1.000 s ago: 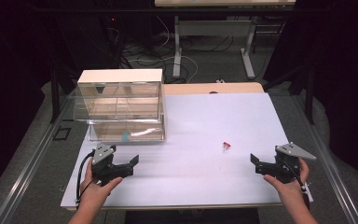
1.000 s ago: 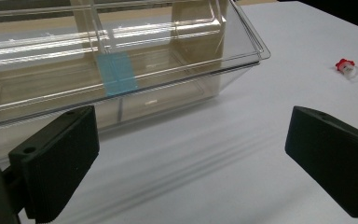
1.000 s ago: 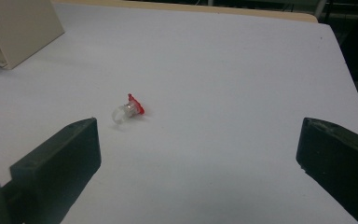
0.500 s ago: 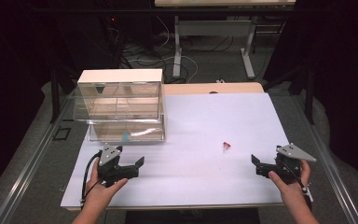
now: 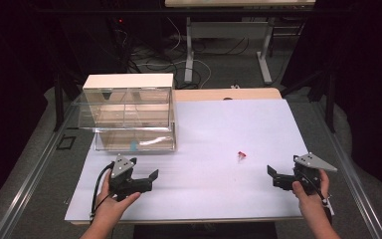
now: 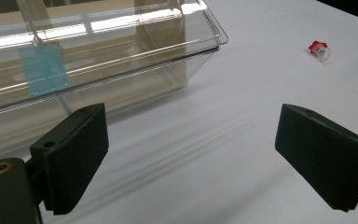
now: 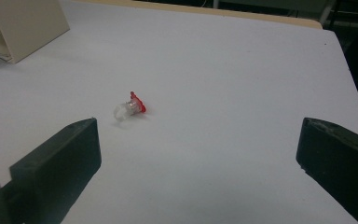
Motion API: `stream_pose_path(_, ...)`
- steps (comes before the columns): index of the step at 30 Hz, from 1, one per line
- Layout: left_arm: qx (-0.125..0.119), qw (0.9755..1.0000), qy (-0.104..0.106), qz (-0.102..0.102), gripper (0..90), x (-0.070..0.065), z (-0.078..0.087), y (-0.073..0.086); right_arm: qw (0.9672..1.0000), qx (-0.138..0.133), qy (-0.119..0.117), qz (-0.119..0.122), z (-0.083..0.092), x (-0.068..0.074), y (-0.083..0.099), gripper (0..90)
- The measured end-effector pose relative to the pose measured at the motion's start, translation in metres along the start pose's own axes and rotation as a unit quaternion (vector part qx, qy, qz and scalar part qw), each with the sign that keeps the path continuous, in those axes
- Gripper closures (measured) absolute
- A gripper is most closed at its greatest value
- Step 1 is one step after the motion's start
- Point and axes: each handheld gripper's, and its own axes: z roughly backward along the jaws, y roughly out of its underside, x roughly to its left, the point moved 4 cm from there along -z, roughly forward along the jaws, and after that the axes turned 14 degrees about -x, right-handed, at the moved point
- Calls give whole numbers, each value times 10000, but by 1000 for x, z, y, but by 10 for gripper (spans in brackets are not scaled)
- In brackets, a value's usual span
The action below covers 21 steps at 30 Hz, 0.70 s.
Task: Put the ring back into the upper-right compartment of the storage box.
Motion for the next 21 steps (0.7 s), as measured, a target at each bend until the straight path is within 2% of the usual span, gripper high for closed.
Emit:
stream_pose_path(4,32,10000,23,-19,109,-4,-2,-2,10000,30,15,-22,0,0,1,0)
stream_pose_path(5,23,9999,24,-152,111,-6,-2,-5,10000,76,28,-8,1,0,1,0)
stream_pose_path(6,23,9999,24,-152,113,-6,-2,-5,10000,82,33,-12,1,0,1,0)
stream_pose_path(7,18,9996,32,-266,114,-10,-4,-7,9999,86,37,-65,1,1,2,0)
stream_pose_path(14,55,9993,118,-361,122,-19,-9,-13,9999,62,86,-118,0,-2,2,0)
stream_pose_path(21,20,9995,259,-156,142,-27,-17,-23,9999,73,90,-91,1,-3,2,0)
